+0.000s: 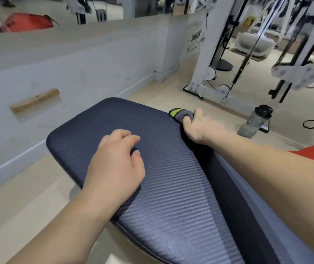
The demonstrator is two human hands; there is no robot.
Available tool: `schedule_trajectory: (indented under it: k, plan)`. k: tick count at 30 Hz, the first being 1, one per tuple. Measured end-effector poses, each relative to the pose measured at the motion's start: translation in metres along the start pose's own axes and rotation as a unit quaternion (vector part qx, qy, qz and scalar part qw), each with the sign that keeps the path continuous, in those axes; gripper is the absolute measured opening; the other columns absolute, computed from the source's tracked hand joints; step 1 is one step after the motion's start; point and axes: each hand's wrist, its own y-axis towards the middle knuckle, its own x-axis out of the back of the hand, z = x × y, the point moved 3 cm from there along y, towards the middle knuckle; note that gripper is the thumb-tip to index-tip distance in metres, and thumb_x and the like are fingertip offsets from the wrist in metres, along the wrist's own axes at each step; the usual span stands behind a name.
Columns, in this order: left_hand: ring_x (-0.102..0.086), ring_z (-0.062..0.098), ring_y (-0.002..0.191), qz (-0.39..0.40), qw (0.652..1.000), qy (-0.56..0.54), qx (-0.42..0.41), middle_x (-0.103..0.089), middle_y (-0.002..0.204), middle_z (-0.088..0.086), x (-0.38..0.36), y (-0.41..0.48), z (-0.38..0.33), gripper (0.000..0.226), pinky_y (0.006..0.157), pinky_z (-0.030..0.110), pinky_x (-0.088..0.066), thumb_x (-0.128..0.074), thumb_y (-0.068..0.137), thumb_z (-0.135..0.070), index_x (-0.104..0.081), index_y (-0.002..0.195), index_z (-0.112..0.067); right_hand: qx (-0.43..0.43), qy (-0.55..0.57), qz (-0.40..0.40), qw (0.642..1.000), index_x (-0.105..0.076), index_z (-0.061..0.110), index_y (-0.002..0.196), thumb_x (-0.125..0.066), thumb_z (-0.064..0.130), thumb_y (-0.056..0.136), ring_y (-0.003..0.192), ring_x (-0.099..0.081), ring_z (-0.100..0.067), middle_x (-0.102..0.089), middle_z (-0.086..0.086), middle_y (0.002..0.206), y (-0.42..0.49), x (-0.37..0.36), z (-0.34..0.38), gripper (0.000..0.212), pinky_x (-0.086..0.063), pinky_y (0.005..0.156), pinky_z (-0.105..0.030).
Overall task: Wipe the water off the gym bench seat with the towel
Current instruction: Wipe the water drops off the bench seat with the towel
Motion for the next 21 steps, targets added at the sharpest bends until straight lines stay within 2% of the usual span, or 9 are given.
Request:
schedule_trajectory:
  k: [6, 9, 14, 17, 19, 21]
  plan:
    - [-0.046, 0.019, 0.125, -0.041, 0.997, 0.036, 0.062, -0.06, 0.133, -0.008, 0.032, 0.002, 0.053, 0.034, 0.101, 0.036, -0.046, -0.057, 0.091, -0.023, -0.071, 0.122, -0.023, 0.056, -0.007, -0.022, 0.998, -0.042, 0.015, 0.129, -0.019, 0.053, 0.096, 0.121, -0.056, -0.043, -0.059, -0.021, 0.133, 0.031, -0.011, 0.106, 0.055, -0.04, 0.103, -0.054]
    - [-0.048, 0.023, 0.119, -0.044, 0.992, 0.07, 0.099, -0.063, 0.125, -0.008, 0.045, 0.004, 0.079, 0.032, 0.1, 0.043, -0.046, -0.056, 0.088, -0.027, -0.072, 0.116, -0.026, 0.086, -0.008, -0.026, 0.996, -0.043, 0.016, 0.132, -0.021, 0.054, 0.097, 0.126, -0.053, -0.044, -0.056, -0.021, 0.137, 0.036, -0.019, 0.163, 0.056, -0.038, 0.104, -0.054]
    - [-0.048, 0.021, 0.113, -0.08, 0.983, 0.042, 0.159, -0.06, 0.115, -0.012, 0.064, 0.0, 0.116, 0.026, 0.097, 0.043, -0.047, -0.057, 0.091, -0.024, -0.072, 0.112, -0.028, 0.153, -0.042, -0.01, 0.987, -0.039, 0.018, 0.144, -0.019, 0.052, 0.099, 0.141, -0.036, -0.043, -0.042, -0.019, 0.153, 0.032, -0.035, 0.243, 0.059, -0.022, 0.115, -0.062]
    - [-0.05, 0.019, 0.115, -0.097, 0.977, 0.01, 0.188, -0.057, 0.117, -0.011, 0.071, -0.001, 0.128, 0.028, 0.095, 0.039, -0.046, -0.053, 0.094, -0.021, -0.07, 0.115, -0.027, 0.254, -0.061, 0.0, 0.965, -0.047, 0.018, 0.142, -0.019, 0.048, 0.1, 0.144, -0.034, -0.04, -0.044, -0.014, 0.156, 0.013, -0.043, 0.288, 0.059, -0.014, 0.119, -0.063]
    - [-0.05, 0.02, 0.116, -0.106, 0.972, -0.006, 0.21, -0.055, 0.121, -0.01, 0.077, -0.003, 0.133, 0.032, 0.096, 0.041, -0.047, -0.05, 0.093, -0.018, -0.067, 0.12, -0.027, 0.342, -0.074, 0.013, 0.937, -0.058, 0.018, 0.129, -0.021, 0.046, 0.1, 0.137, -0.044, -0.035, -0.057, -0.014, 0.145, -0.014, -0.049, 0.313, 0.054, -0.019, 0.118, -0.057]
    - [-0.05, 0.022, 0.118, -0.127, 0.965, -0.015, 0.227, -0.052, 0.125, -0.008, 0.085, -0.006, 0.136, 0.036, 0.095, 0.045, -0.048, -0.049, 0.092, -0.014, -0.063, 0.122, -0.027, 0.412, -0.076, 0.017, 0.908, -0.062, 0.021, 0.115, -0.024, 0.045, 0.101, 0.129, -0.052, -0.033, -0.065, -0.014, 0.134, -0.043, -0.057, 0.326, 0.047, -0.025, 0.116, -0.051]
